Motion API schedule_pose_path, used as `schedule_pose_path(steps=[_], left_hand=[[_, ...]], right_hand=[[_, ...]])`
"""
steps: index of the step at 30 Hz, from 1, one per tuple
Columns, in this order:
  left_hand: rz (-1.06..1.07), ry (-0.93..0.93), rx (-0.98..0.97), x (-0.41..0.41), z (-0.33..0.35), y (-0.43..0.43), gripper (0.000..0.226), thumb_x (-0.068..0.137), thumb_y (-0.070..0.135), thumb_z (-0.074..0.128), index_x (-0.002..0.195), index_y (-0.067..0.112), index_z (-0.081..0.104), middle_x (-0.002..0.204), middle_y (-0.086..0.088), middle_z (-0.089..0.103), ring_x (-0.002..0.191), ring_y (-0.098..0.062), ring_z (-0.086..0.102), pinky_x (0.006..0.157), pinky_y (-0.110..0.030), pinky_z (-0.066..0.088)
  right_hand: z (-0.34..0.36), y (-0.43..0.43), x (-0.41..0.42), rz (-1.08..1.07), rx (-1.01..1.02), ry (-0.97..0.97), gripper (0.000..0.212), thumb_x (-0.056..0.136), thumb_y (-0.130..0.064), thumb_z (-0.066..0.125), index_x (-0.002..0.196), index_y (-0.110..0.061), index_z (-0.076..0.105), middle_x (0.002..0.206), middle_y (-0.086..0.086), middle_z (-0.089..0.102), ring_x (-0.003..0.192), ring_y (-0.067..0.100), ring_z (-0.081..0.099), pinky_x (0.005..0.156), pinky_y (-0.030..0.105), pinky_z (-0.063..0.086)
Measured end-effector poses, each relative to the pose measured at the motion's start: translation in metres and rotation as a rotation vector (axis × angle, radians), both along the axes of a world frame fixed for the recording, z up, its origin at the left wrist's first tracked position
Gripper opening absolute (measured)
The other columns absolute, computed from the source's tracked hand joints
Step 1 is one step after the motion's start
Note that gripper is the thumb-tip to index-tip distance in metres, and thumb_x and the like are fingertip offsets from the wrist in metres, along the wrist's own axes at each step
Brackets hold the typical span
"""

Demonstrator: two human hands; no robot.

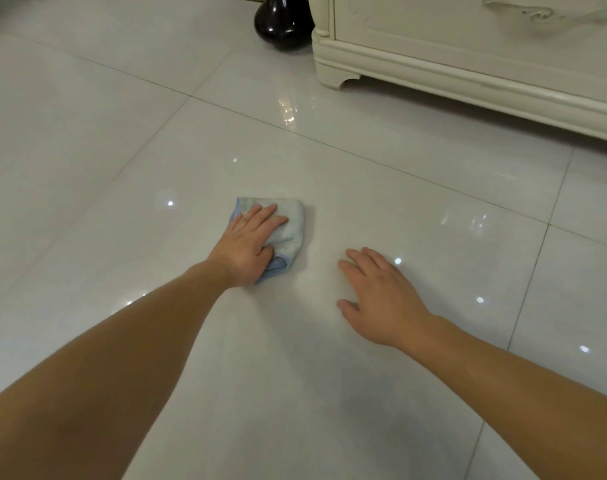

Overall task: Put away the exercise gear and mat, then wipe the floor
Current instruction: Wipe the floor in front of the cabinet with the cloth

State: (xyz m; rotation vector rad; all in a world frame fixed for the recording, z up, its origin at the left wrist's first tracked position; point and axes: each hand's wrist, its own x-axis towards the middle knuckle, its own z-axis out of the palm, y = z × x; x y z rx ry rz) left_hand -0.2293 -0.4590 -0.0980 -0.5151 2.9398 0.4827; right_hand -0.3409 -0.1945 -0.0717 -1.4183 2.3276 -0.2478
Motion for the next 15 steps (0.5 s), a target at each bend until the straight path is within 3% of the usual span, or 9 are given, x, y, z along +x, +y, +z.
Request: schedule_pose_path(steps=[15], left_hand=[[0.187, -0.048, -0.034, 0.089, 0.003, -0.019, 0.072, 0.086, 0.048, 0.026, 0.151, 0.020, 0.036, 0.161, -0.008, 0.026, 0.149, -0.036, 0.018, 0.121, -0.051, 0.013]], right_hand=[[-0.004, -0.014, 0.012, -0.012, 0.033, 0.024, 0.065, 0.091, -0.042, 0.048, 0.149, -0.019, 0.031, 0.159, 0.000, 0.022, 0.146, 0.023, 0.015, 0.118, 0.033, 0.010]])
